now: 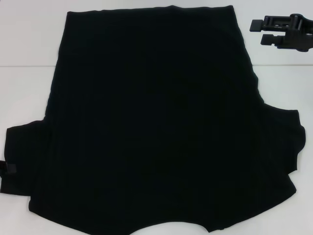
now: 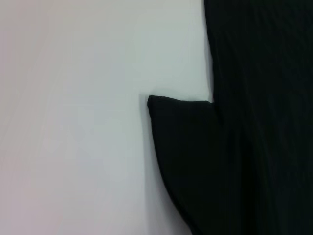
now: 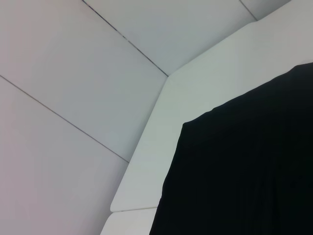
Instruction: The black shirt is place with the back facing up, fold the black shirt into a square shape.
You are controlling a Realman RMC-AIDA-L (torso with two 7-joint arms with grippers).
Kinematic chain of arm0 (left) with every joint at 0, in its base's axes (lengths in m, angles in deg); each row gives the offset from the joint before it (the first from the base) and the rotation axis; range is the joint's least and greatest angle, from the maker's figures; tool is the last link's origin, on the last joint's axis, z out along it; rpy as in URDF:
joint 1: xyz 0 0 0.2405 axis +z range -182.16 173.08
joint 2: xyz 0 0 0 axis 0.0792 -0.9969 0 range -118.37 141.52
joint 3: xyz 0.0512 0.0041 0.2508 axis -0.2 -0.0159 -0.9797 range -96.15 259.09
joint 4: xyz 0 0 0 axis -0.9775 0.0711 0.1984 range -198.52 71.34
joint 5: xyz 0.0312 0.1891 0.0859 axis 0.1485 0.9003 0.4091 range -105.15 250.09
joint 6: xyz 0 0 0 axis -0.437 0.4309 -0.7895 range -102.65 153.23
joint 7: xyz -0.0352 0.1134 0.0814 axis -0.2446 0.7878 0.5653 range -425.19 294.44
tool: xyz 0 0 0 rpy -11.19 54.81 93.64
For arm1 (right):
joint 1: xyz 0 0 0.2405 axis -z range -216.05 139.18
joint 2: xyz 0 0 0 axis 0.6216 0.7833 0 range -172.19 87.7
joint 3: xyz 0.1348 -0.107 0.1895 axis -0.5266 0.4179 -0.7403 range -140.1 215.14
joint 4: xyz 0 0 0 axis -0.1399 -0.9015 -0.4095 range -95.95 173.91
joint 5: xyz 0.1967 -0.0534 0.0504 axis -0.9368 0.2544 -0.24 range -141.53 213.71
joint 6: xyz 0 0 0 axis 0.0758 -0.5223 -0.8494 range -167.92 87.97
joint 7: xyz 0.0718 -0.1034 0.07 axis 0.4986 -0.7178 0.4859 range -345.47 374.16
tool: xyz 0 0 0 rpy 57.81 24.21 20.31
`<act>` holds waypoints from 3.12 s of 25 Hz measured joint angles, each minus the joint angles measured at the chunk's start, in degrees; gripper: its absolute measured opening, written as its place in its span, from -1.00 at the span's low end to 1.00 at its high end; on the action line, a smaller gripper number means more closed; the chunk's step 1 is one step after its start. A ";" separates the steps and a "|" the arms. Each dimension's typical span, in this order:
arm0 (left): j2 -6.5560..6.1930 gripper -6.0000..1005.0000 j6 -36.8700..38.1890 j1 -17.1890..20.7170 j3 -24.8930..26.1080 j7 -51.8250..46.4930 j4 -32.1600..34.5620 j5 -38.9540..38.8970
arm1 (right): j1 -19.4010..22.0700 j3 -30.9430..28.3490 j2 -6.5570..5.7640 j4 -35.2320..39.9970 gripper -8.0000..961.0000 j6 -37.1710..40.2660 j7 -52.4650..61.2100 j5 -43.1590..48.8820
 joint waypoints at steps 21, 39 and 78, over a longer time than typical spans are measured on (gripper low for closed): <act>-0.25 -0.99 1.50 -0.52 -0.12 -1.48 2.18 0.44 | 0.45 -0.43 -0.12 0.00 0.56 -0.01 0.03 -0.05; -2.00 -0.99 1.86 -1.84 0.31 -7.95 7.35 4.44 | 0.45 -0.49 -0.28 0.09 0.56 -0.01 0.11 -0.04; 2.22 -0.96 8.86 -17.57 -8.60 -12.14 10.09 11.09 | 0.07 -0.58 -0.35 0.27 0.56 -0.01 0.48 -0.04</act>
